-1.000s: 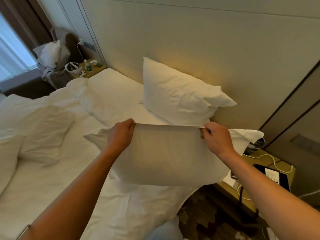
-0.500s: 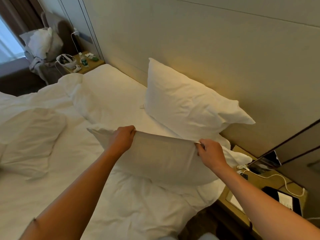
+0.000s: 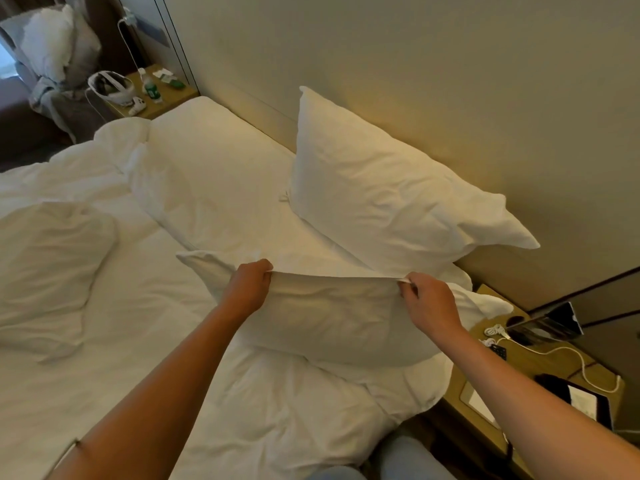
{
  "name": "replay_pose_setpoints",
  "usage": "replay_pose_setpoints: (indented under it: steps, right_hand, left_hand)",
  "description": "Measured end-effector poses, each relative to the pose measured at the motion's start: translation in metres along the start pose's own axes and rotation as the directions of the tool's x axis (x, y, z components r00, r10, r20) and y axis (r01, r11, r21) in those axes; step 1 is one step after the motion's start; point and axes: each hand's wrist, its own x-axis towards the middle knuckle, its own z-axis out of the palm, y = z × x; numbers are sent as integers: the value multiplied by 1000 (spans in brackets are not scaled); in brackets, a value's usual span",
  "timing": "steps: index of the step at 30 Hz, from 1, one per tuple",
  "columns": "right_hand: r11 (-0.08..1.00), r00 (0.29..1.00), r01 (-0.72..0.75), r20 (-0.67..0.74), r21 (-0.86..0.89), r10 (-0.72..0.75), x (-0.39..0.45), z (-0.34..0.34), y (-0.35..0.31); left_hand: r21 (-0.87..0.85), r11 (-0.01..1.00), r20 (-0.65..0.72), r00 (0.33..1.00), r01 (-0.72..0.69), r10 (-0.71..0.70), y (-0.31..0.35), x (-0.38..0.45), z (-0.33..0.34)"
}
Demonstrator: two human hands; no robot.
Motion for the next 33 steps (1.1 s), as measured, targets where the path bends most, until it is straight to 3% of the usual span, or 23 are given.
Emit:
replay_pose_setpoints:
  steps: [8, 17, 26, 30, 33]
  right_hand:
    - [985, 996, 77, 64, -158, -68, 1, -1, 1]
    - [999, 997, 41, -64, 4, -41, -1, -20, -6]
    - [995, 962, -54, -263, 89, 76, 20, -80, 4]
    - [987, 947, -135, -283, 85, 154, 21, -92, 21]
    - [980, 950, -192, -238, 58, 201, 20, -87, 30]
  left_hand:
    - [58, 998, -70, 997, -29, 33, 7, 8, -10]
    - [121, 986, -120, 985, -111, 126, 28, 32, -38]
    - [173, 927, -230, 901, -334, 368, 119, 102, -68]
    - [191, 894, -183, 880, -405, 438, 148, 126, -53]
    - [175, 900, -109, 900, -400, 421, 150, 136, -30]
